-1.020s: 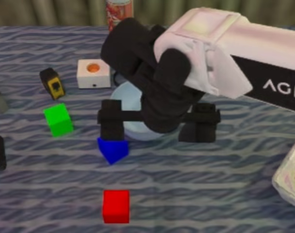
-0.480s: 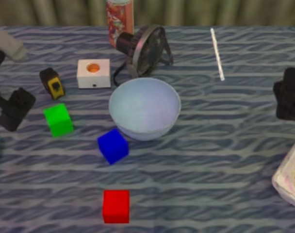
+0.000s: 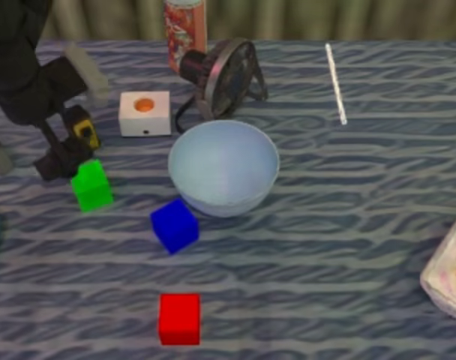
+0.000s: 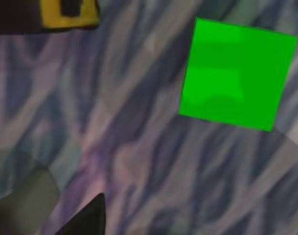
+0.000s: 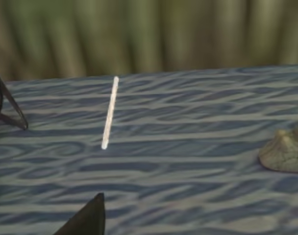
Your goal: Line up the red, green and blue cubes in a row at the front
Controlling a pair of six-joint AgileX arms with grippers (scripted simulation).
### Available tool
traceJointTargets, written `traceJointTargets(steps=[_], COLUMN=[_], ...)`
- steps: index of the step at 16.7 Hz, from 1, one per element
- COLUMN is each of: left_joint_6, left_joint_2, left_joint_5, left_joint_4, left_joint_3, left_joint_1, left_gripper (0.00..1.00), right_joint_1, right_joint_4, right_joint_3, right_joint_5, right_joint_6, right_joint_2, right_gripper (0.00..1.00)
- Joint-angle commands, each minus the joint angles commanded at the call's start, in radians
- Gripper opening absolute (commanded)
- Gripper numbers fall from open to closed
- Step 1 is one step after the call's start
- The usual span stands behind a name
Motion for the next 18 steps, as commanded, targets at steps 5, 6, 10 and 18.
traceJointTargets(steps=[5, 6, 10, 18], left_joint_6=[0.102, 0.111, 0.118, 0.120], left_joint_2=[0.225, 0.245, 0.260, 0.323], left_joint_5=[0.002, 0.002, 0.002, 0.003], left_joint_4=[-0.112, -0.122, -0.130, 0.033], left_joint_3=[0.197, 0.215, 0.229, 0.136], left_joint_1=[-0.019, -0.020, -0.022, -0.020], left_gripper=[1.00, 1.00, 1.00, 1.00], right_joint_1=[-0.115, -0.125, -0.132, -0.132], right_joint_4=[0.174, 0.191, 0.203, 0.203], right_joint_3=[-0.205, -0.221, -0.233, -0.233], right_joint_5=[-0.071, -0.078, -0.084, -0.084], right_joint_6=[-0.102, -0.110, -0.115, -0.115], right_joint_2=[-0.216, -0.239, -0.257, -0.257], right_gripper=[1.00, 1.00, 1.00, 1.00])
